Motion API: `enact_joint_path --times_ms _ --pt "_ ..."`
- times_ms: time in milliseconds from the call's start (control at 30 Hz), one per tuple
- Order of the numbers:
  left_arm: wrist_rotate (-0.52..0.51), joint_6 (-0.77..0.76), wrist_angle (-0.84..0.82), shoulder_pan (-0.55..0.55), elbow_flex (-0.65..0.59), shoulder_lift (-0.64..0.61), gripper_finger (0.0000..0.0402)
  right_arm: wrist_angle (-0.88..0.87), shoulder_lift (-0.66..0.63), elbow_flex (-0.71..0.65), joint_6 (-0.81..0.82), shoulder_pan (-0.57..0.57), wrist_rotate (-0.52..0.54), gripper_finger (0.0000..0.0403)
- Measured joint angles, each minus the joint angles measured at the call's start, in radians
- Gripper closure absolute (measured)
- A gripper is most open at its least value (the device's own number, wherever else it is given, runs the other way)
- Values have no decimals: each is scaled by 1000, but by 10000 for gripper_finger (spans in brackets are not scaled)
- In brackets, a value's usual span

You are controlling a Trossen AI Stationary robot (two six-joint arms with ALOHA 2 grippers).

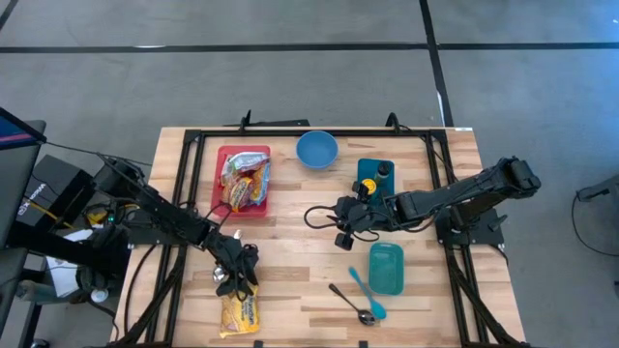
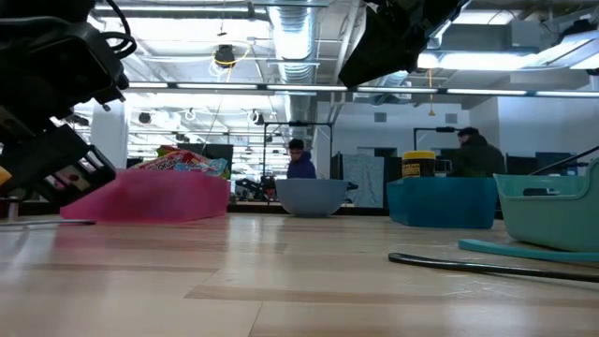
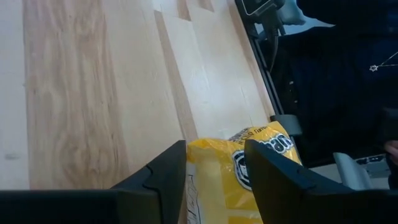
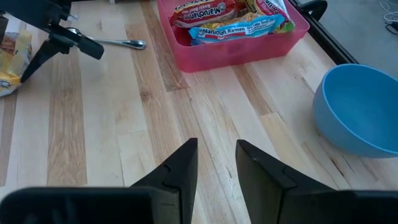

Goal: Pick & Place Food Item
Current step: Put the yellow noodle pack into the red bin

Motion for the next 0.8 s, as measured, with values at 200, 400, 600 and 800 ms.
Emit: enact_joint_path --times_ms 200,400,600,800 --pt "-1 0 -18 0 0 0 273 0 0 0 0 0 0 300" --pt "0 1 -42 0 0 0 309 -1 0 0 0 0 0 300" --pt "0 1 -42 0 0 0 347 -1 0 0 0 0 0 300" --pt "0 2 -42 0 0 0 388 -1 0 0 0 0 0 300"
